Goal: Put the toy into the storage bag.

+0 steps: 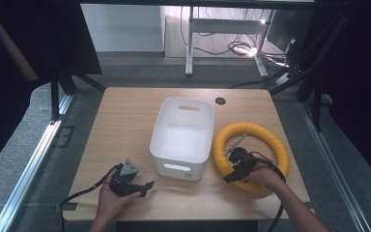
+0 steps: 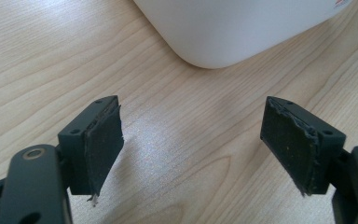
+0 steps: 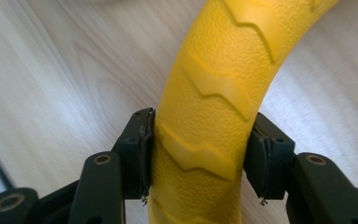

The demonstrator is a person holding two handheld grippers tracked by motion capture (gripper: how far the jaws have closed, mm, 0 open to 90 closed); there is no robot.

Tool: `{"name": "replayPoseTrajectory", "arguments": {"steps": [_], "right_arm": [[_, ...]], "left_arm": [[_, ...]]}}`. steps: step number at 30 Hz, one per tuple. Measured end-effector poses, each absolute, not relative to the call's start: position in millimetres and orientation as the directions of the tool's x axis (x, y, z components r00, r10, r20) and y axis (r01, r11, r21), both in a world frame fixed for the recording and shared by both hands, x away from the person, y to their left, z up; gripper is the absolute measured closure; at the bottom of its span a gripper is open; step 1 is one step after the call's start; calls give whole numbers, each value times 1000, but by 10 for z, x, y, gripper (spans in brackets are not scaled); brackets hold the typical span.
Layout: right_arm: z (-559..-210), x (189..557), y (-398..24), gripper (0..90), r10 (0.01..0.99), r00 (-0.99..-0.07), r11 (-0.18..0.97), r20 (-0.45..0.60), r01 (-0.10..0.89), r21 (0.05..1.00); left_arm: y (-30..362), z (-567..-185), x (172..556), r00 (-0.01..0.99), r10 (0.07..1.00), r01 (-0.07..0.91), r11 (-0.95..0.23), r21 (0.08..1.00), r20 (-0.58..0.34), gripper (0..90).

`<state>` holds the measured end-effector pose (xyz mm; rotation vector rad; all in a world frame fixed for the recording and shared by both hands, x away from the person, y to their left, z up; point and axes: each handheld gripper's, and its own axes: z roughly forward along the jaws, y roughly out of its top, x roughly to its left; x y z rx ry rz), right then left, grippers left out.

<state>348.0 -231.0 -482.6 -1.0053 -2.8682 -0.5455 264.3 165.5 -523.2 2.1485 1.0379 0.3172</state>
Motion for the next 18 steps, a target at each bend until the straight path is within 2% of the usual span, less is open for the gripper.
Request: {"name": "replayPoseTrajectory", "arguments": {"steps": [8,18], "right_arm": [[-4525,3556,-2571,493,605,-746,599,278,656,458],[-4382,3582,-2778,494,605,-722,486,337,669,563]], "left_arm": [[1656,-5233,2644,646,759,582,-419,697,-82,212],[1655,-5235,2645,645,759,582,-420,696,-82,212]]}}
